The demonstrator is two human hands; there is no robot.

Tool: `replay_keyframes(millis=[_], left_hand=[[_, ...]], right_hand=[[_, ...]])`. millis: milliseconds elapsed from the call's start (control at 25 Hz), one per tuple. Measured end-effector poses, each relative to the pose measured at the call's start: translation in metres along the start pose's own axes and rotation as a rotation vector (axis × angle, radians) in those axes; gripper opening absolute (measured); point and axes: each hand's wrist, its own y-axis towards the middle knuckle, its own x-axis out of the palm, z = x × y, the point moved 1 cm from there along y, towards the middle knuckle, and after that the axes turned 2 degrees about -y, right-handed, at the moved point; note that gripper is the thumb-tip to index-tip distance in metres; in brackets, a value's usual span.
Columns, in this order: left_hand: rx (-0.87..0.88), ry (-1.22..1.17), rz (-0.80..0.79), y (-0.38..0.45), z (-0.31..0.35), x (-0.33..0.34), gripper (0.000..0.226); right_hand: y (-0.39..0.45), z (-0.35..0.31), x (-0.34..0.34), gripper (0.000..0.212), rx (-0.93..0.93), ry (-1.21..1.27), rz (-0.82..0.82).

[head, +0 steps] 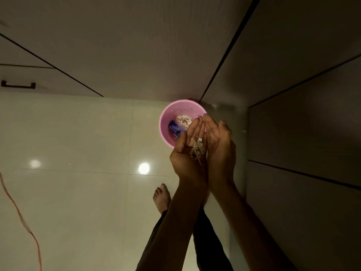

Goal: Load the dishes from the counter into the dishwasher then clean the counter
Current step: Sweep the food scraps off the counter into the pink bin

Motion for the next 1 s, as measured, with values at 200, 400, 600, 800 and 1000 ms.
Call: replay_keyframes(millis=[200, 400, 600, 800, 1000], left_hand=[[0.050, 0.110, 0.122, 0.092, -0.012, -0.060, 0.041], [0.205, 0.500, 0.170, 0.191, -0.015, -0.109, 0.037], [0.358, 1.041, 0.285, 0.279, 0.005, -0.138, 0.044], [0.611, 1.793, 0.036, 0.300, 0.022, -0.185, 0.037], [0.547, 1.973, -0.074, 0.290, 0.028, -0.169, 0.024]], right_hand=[[0.084, 0.072, -0.001, 0.028, 0.050, -0.119, -0.006], [0.179, 0.147, 0.009, 0.040, 0.155, -0.013, -0.110], [0.249, 0.178, 0.028, 0.050, 0.007, -0.447, -0.159], [0.279, 0.198, 0.007, 0.017, -0.296, -0.891, -0.141], [0.278, 0.190, -0.006, 0.022, -0.455, -1.108, -0.017]])
